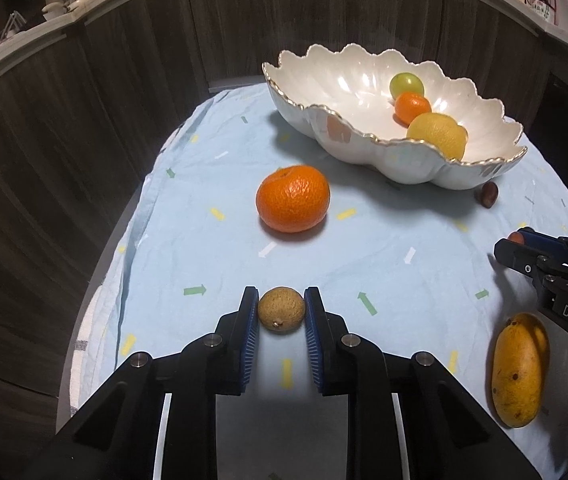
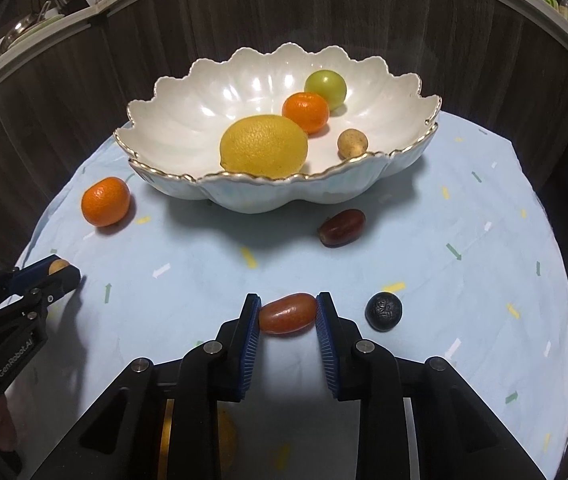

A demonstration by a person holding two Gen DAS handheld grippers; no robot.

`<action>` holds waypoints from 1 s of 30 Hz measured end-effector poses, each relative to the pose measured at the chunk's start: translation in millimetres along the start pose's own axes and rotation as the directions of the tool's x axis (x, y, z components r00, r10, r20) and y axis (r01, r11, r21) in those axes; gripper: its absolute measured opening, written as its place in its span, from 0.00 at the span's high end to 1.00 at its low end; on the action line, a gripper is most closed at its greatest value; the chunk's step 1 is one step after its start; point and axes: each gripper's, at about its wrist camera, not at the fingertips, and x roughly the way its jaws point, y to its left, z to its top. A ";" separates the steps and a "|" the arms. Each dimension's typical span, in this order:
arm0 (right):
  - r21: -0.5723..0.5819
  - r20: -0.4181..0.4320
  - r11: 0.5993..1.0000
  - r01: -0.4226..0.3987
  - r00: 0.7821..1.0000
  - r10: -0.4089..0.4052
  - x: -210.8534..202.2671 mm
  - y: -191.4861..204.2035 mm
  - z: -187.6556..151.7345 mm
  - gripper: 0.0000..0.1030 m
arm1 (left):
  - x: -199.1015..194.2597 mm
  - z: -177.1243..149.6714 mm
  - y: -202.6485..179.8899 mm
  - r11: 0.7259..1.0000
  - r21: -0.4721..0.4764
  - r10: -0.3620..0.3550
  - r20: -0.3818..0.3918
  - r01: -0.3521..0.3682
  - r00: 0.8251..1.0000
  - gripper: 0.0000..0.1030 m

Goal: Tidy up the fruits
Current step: 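Close the left tool on the small brown kiwi while the right tool grasps a red date, then carry the kiwi and date over the white bowl and open both tools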

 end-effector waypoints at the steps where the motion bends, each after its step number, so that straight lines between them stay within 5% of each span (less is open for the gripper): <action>1: 0.000 0.004 1.000 0.000 1.000 0.000 -1.3 0.0 0.3 0.72 | -1.3 0.6 -0.2 1.000 0.000 0.000 0.003 0.000 1.000 0.77; 30: 0.046 0.132 0.999 0.009 0.991 -0.014 -53.9 -22.0 35.0 0.72 | -43.7 53.5 -17.1 1.000 0.008 -0.025 0.095 0.024 0.995 0.77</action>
